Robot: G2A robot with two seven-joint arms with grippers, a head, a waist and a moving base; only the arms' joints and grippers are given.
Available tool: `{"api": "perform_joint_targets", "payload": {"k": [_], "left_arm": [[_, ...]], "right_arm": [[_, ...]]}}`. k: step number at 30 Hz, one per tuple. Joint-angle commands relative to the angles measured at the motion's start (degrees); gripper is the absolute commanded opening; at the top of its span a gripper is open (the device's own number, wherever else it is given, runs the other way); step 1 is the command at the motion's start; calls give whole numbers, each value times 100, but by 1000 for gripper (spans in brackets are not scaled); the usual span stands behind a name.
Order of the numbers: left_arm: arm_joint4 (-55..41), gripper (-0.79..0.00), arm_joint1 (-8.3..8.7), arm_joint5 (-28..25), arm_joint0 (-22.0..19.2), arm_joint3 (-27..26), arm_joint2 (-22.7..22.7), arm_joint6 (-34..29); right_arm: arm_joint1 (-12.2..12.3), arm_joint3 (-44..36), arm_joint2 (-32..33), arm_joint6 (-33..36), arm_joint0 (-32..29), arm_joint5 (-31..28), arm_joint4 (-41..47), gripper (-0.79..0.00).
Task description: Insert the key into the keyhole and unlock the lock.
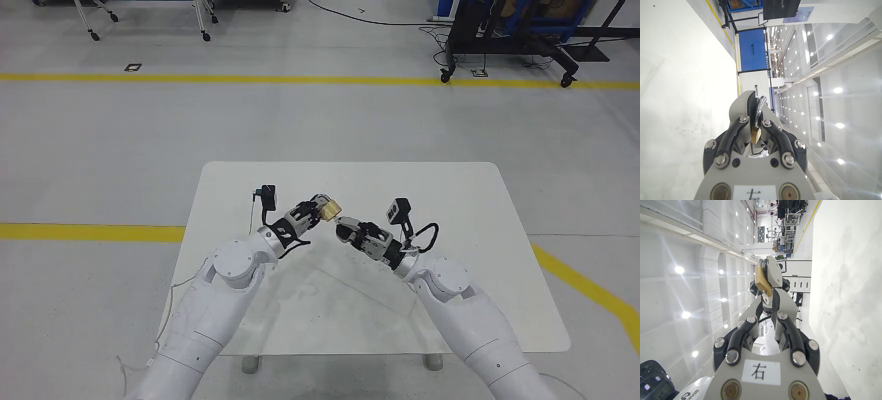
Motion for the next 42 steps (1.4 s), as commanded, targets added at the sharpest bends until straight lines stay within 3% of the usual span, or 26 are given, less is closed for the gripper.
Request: {"api": "perform_joint_targets", "payload": {"k": [1, 6, 8, 20, 22, 30, 36, 41, 42], "left_arm": [[16, -785, 1, 2, 6, -9, -1, 1], [102, -785, -3, -5, 40, -66, 38, 33], [141, -785, -2, -24, 52, -87, 42, 41], [861, -785, 33, -900, 173, -153, 98, 125], [892, -785, 34, -1078, 211, -192, 98, 158], [1026, -785, 51, -1504, 283, -267, 54, 188], [1066, -785, 57, -1666, 341, -329, 21, 285], [1022, -785, 62, -1665, 356, -326, -23, 313], [1010, -785, 63, -1639, 355, -319, -31, 322]], "right_arm": [[-6, 26, 2, 5, 13, 0, 24, -674], [-31, 123, -22, 38, 66, 64, 131, -717], [-41, 175, -22, 62, 94, 87, 202, -785], [-95, 447, 64, 571, 181, 416, 1098, -785], [-120, 526, 95, 883, 187, 666, 1670, -785], [-149, 918, 148, 1714, 367, 1418, 2458, -785], [-175, 1188, 123, 2101, 498, 1855, 2774, -785], [-174, 1276, 144, 1992, 559, 1688, 2575, -785], [-170, 1268, 149, 1935, 562, 1624, 2476, -690]]}}
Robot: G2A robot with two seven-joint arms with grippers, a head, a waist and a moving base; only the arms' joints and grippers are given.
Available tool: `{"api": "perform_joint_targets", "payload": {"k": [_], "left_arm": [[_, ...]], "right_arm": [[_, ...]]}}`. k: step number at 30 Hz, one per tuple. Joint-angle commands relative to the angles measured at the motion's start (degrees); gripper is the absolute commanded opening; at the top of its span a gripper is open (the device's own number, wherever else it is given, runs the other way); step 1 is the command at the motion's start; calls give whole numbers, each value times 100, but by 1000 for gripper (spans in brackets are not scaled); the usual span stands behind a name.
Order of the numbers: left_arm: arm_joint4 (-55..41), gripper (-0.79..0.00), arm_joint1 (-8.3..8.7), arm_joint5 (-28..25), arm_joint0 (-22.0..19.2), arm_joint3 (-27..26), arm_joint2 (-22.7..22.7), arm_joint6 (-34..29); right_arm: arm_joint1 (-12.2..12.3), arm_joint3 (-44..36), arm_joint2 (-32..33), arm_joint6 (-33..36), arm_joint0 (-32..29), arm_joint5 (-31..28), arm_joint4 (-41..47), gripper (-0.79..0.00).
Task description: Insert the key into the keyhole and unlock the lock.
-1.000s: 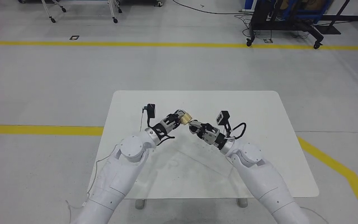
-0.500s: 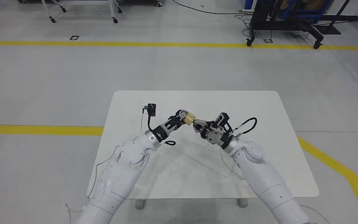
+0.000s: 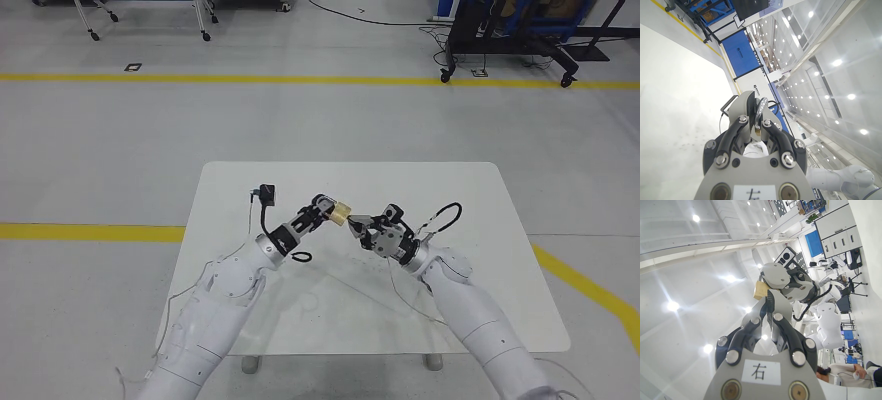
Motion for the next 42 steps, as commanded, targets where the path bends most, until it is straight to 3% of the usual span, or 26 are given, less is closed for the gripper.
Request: {"api": "perform_joint_targets", "payload": {"k": [1, 3, 4, 6, 10, 17, 22, 27, 34, 35, 38, 39, 42], "left_arm": [[-26, -785, 0, 42, -3, 4, -11, 9], [-86, -785, -2, 108, -8, 11, -23, 12], [-114, -785, -3, 158, -14, 19, -39, 46], [-239, -785, -9, 247, -25, 23, -68, 81], [-197, -785, 4, 484, -85, 62, -128, 62], [664, -785, 21, 1007, -269, 110, 141, -302], [1243, -785, -12, 1456, -476, 281, 529, -652], [2119, -785, -71, 1887, -683, 500, 976, -587], [2456, -785, -208, 2238, -960, 959, 1396, -552], [2492, -523, -226, 2285, -995, 1031, 1434, -516], [2472, -206, -280, 2310, -1060, 1188, 1525, -468], [2459, -25, -294, 2321, -1081, 1237, 1546, -486], [2424, 0, -324, 2332, -1136, 1343, 1576, -534]], "right_arm": [[6, -25, 7, -78, -5, -86, -132, -431], [16, -73, 26, -229, -24, -223, -315, -182], [18, -110, 32, -266, -44, -246, -350, -166], [32, -175, 76, -430, -73, -421, -527, -148], [83, -398, 241, -771, -180, -866, -993, -188], [279, -1456, 939, -1922, -837, -1879, -2446, -163], [391, -2331, 1554, -2771, -1487, -2271, -3275, 0], [442, -2940, 1941, -3257, -2033, -2458, -3759, 0], [444, -2988, 1963, -3314, -2080, -2445, -3802, 0], [444, -2988, 1963, -3314, -2080, -2445, -3802, 0], [444, -2988, 1963, -3314, -2080, -2445, -3802, 0], [444, -2988, 1963, -3314, -2080, -2445, -3802, 0], [444, -2988, 1963, -3314, -2080, -2445, -3802, 0]]}}
